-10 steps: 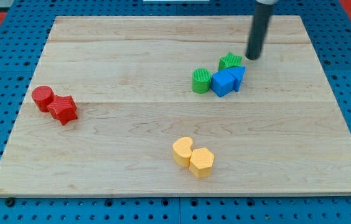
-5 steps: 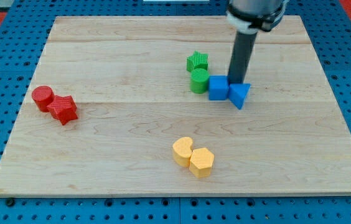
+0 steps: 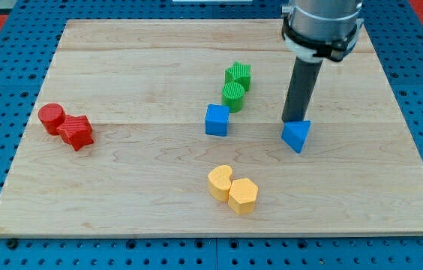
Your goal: Move the blue blocks below the green blocks
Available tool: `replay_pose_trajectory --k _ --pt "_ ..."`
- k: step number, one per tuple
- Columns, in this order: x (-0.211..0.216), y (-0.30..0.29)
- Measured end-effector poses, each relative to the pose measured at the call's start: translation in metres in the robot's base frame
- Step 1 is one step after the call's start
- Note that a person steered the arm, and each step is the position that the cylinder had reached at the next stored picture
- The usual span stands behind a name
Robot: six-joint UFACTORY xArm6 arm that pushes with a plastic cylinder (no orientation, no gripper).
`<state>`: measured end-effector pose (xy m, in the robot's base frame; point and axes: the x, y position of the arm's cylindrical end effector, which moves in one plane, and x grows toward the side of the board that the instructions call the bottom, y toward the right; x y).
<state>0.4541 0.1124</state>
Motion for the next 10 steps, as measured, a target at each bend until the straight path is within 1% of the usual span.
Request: replay_pose_trajectory --k 1,2,3,4,5,6,7,9,10 --pt "0.014 -0.002" --pt "0.003 0.068" --pt "0.038 0.082" --pt "0.067 0.022" --pt "0.059 -0.009" --pt "0.051 0.038" --pt "0.027 0.021" --pt "0.056 -0.087" --pt "0.054 -0.052"
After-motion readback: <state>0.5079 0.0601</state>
